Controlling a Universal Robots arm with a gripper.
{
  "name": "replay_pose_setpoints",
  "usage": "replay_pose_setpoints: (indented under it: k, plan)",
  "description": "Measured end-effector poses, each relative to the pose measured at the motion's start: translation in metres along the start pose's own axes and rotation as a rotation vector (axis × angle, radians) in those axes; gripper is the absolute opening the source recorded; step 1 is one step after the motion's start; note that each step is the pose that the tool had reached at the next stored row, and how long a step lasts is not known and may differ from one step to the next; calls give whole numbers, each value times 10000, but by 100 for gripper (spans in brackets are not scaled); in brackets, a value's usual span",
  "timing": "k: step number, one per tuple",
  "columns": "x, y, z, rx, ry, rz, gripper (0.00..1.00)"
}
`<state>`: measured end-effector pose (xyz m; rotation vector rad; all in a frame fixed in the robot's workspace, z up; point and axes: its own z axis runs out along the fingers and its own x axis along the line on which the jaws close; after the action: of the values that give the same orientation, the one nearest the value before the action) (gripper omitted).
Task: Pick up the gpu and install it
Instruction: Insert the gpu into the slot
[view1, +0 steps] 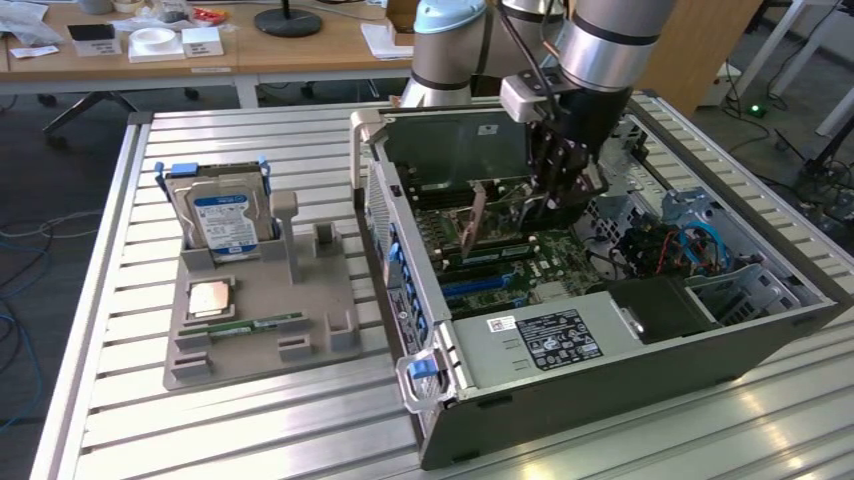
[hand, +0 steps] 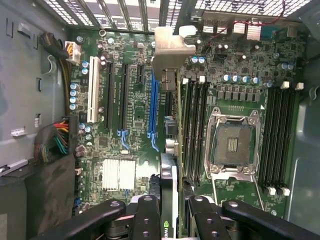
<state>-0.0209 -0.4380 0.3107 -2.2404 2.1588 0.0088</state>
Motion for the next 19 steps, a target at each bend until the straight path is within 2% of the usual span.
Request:
replay_pose_setpoints:
  k: [9, 15, 19]
  plan:
    - [4, 3, 15, 17, 12, 649, 27]
    - [13, 15, 27, 18, 11, 661, 27]
    - [14, 57, 72, 18, 12, 669, 27]
